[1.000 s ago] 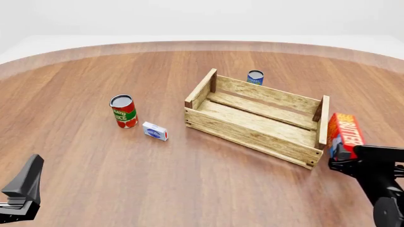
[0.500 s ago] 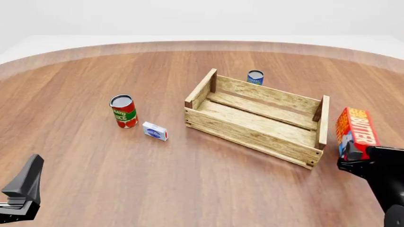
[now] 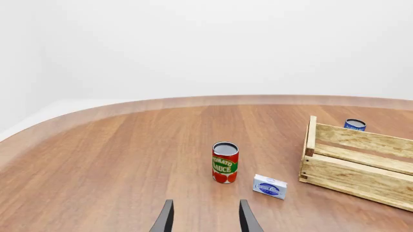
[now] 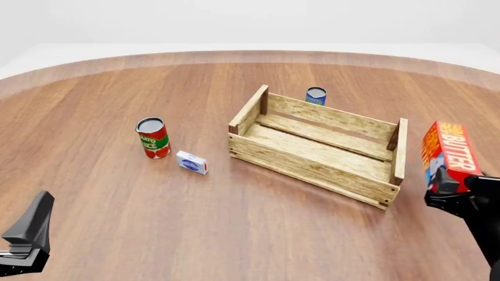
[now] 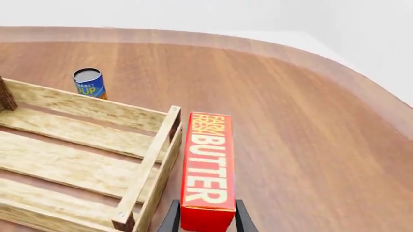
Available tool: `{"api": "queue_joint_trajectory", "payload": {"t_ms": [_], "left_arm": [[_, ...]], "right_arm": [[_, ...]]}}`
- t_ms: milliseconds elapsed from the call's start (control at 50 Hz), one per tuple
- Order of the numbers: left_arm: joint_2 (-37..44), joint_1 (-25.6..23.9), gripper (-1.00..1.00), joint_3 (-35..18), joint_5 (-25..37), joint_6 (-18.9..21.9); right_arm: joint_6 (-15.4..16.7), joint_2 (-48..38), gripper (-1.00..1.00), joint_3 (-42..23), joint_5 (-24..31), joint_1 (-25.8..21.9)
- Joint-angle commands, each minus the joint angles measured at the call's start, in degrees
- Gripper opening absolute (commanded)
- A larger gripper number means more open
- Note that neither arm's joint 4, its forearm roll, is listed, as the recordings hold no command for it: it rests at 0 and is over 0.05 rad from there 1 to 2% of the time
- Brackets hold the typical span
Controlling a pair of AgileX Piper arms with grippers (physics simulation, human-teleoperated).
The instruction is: Pick up the butter and put it in the tray.
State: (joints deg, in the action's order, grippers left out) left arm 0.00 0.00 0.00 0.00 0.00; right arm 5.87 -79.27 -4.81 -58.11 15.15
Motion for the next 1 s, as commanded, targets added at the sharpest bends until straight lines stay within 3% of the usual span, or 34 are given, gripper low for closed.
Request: {"api": "queue_joint_trajectory", "payload": {"t_ms": [20,520,1000], "left_arm": [[0.00,0.00,1.00,0.00,0.00,0.00],[0.00,0.00,1.00,0.00,0.00,0.00],[0.00,0.00,1.00,0.00,0.00,0.00]], "right_arm": [[-1.29,8.69,-1.00,-1.01,6.66,-0.55],[-0.75,24.29,-1.00,-5.90,24.44,-3.00],[-0.31,29.80,-1.00,-12.34,35.26,-8.42]]}}
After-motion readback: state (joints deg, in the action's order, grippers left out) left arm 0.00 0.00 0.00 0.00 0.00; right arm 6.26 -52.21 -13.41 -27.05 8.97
